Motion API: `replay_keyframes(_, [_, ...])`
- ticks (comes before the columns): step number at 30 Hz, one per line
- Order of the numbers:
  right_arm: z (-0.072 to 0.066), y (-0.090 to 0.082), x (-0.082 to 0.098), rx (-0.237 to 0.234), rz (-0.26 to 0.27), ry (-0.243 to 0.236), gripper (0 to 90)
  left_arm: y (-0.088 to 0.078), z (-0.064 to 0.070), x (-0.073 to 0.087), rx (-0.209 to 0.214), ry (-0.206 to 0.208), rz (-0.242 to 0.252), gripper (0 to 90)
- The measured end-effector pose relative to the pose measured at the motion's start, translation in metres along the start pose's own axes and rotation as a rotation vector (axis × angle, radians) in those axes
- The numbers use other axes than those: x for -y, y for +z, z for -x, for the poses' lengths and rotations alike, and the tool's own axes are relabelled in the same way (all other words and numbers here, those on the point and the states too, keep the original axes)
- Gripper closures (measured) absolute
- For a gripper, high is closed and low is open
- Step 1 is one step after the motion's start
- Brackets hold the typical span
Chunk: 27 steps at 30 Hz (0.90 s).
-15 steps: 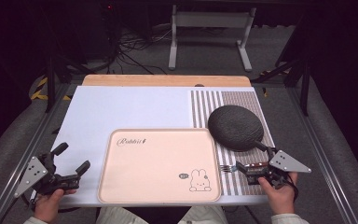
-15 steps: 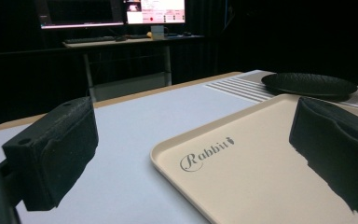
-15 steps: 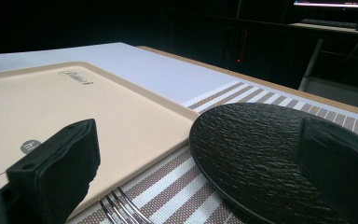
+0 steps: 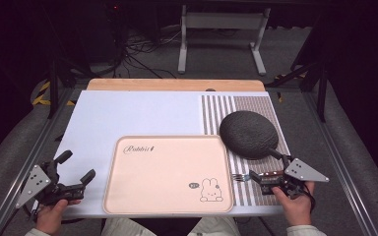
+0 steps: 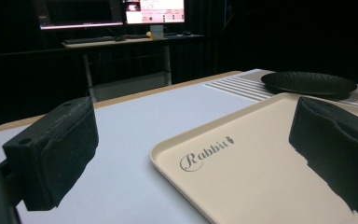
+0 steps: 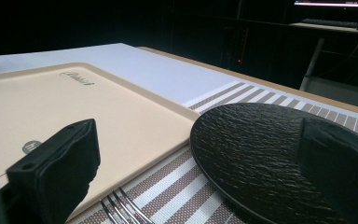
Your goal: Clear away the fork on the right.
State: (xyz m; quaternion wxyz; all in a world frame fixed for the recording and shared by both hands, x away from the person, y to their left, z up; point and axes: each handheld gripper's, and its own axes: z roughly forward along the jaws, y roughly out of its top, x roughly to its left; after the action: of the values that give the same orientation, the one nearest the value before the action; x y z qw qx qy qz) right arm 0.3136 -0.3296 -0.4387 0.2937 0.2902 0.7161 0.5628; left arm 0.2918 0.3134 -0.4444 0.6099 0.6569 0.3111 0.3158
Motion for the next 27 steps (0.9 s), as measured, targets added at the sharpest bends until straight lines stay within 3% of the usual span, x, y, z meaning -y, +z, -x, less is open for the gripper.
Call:
replay_keyframes(9, [0.001, 0.003, -0.002, -0.004, 0.005, 0.007, 1.1, 0.000, -0.001, 0.000, 0.001, -0.002, 0.001, 1.9])
replay_keyframes(23, [0.010, 0.018, -0.027, -0.007, -0.007, 0.008, 1.3, 0.000, 0.000, 0.000, -0.001, -0.006, 0.005, 1.9])
replay_keyframes(27, [0.014, 0.025, -0.036, -0.038, -0.017, 0.014, 2.0, -0.001, -0.001, -0.001, 0.009, -0.007, 0.007, 1.9])
